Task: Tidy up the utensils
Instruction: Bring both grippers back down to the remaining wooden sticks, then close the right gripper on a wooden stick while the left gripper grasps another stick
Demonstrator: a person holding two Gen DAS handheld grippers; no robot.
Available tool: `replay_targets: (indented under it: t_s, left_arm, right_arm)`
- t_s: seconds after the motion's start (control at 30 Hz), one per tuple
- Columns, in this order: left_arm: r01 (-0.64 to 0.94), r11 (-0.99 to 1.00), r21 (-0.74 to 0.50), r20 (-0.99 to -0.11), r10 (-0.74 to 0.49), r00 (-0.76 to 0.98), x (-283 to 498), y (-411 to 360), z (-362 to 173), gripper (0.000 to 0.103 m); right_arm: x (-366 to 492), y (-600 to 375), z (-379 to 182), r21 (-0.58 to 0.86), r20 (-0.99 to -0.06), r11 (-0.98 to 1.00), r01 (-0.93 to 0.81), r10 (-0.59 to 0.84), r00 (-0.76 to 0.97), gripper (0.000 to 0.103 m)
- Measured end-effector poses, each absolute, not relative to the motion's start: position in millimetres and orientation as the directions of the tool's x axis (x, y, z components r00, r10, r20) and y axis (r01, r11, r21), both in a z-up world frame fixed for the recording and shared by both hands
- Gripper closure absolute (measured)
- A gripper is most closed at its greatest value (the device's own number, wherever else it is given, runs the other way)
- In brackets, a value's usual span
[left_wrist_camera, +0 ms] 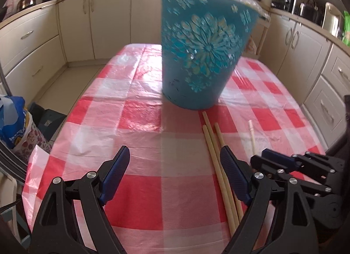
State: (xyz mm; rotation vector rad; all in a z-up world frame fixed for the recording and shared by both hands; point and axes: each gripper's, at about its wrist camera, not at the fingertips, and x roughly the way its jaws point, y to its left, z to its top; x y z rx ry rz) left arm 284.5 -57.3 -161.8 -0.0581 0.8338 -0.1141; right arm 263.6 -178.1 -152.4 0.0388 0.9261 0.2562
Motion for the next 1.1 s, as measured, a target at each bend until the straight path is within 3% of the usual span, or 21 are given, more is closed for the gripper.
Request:
replay_targets:
  t_s: [0.37, 0.53, 0.63, 0.7, 0.77, 0.87, 0.97, 1.03, 1.1]
  left_arm:
    - [0.079, 0.996, -0.028, -0.797, -0.070, 0.600, 296.7, -70.6, -173.1, 0.023]
    - [0.094, 0.995, 0.028, -0.811, -0.032, 0.584, 303.3, -80.2, -173.8, 0.030]
    - [0.134, 0.991, 0.025, -0.809, -0.059, 0.585, 305.8, -81.8, -171.5, 0.044]
    - [0.176, 0.984, 0.018, -0.810, -0.089, 0.580, 306.8, -83.2, -169.9, 0.062]
    - [0.223, 0.975, -0.020, -0.815, -0.145, 0.561, 308.6, -81.7, -166.9, 0.077]
    - [0.272, 0.961, -0.056, -0.827, -0.197, 0.526, 314.0, -77.5, -165.6, 0.079]
    - [0.288, 0.955, -0.068, -0.842, -0.210, 0.497, 316.6, -75.3, -164.6, 0.079]
    - [0.287, 0.954, -0.081, -0.848, -0.217, 0.483, 317.9, -73.5, -163.8, 0.091]
    - [0.306, 0.940, -0.148, -0.847, -0.280, 0.451, 319.0, -69.5, -164.6, 0.097]
  right_arm:
    - [266.8, -190.4, -154.1, 0.212, -0.771, 0.958, -0.191, 0.284, 0.570, 0.082]
    - [271.4, -190.0, -154.5, 0.212, -0.769, 0.959, -0.186, 0.282, 0.574, 0.082]
    - [272.7, -185.9, -154.6, 0.185, -0.768, 0.960, -0.209, 0.274, 0.578, 0.082]
    - [275.1, -184.0, -154.3, 0.179, -0.773, 0.953, -0.245, 0.291, 0.564, 0.090]
    - [279.1, -187.8, -154.0, 0.206, -0.778, 0.944, -0.259, 0.318, 0.542, 0.090]
    - [287.6, -198.7, -154.8, 0.287, -0.788, 0.926, -0.246, 0.375, 0.489, 0.091]
    - [288.6, -190.5, -151.8, 0.230, -0.811, 0.937, -0.264, 0.335, 0.479, 0.091]
    - [286.1, -180.4, -150.0, 0.165, -0.823, 0.943, -0.290, 0.294, 0.485, 0.091]
    - [285.7, -179.2, -149.5, 0.197, -0.822, 0.932, -0.303, 0.326, 0.467, 0.092]
